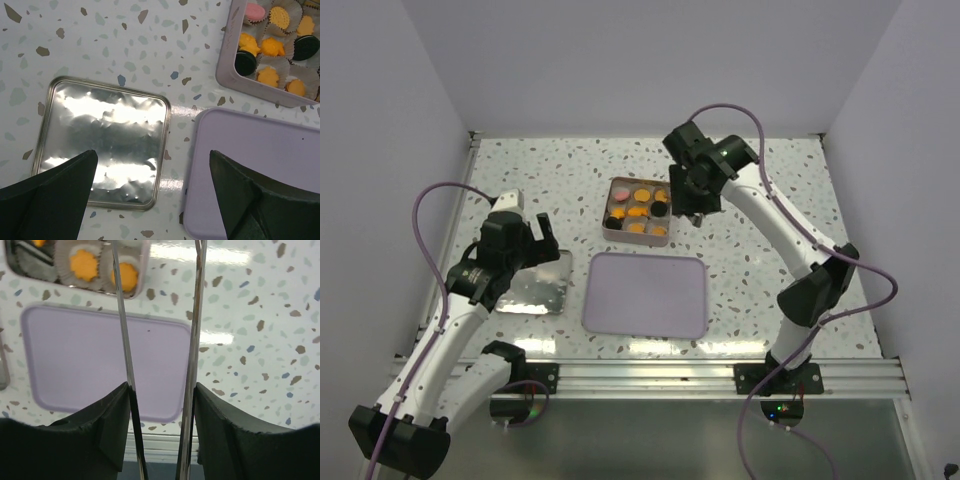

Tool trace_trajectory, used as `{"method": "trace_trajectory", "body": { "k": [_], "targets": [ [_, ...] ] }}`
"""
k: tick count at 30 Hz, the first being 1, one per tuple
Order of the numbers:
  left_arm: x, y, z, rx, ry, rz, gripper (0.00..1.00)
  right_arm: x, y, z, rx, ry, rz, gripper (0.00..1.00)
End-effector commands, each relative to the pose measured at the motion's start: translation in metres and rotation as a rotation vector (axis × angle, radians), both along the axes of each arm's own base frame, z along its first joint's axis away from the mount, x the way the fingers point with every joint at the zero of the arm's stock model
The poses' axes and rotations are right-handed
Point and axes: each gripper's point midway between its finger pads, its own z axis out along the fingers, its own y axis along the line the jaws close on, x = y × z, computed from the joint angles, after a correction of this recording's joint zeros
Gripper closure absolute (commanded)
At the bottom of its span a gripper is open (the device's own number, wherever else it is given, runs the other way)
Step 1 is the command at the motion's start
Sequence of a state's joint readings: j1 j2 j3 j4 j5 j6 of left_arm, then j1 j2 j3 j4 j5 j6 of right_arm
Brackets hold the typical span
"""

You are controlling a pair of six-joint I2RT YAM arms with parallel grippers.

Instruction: Pack the cookies

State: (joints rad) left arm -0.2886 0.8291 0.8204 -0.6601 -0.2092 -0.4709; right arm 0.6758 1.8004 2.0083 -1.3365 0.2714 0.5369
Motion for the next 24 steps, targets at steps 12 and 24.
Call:
{"method": "trace_trajectory", "body": {
  "k": [12,24],
  "targets": [
    [0.004,-0.013,0.005,-0.02,-0.024,-0.056,0.01,0.032,-0.127,-0.082,-0.077,0.178,-0.264,0.49],
    [0.006,-0.011,-0.005,-0.004,0.014,-0.037,0.0,0.062,-0.139,-0.163,-0.002,0.284,-0.364,0.49]
  ]
}}
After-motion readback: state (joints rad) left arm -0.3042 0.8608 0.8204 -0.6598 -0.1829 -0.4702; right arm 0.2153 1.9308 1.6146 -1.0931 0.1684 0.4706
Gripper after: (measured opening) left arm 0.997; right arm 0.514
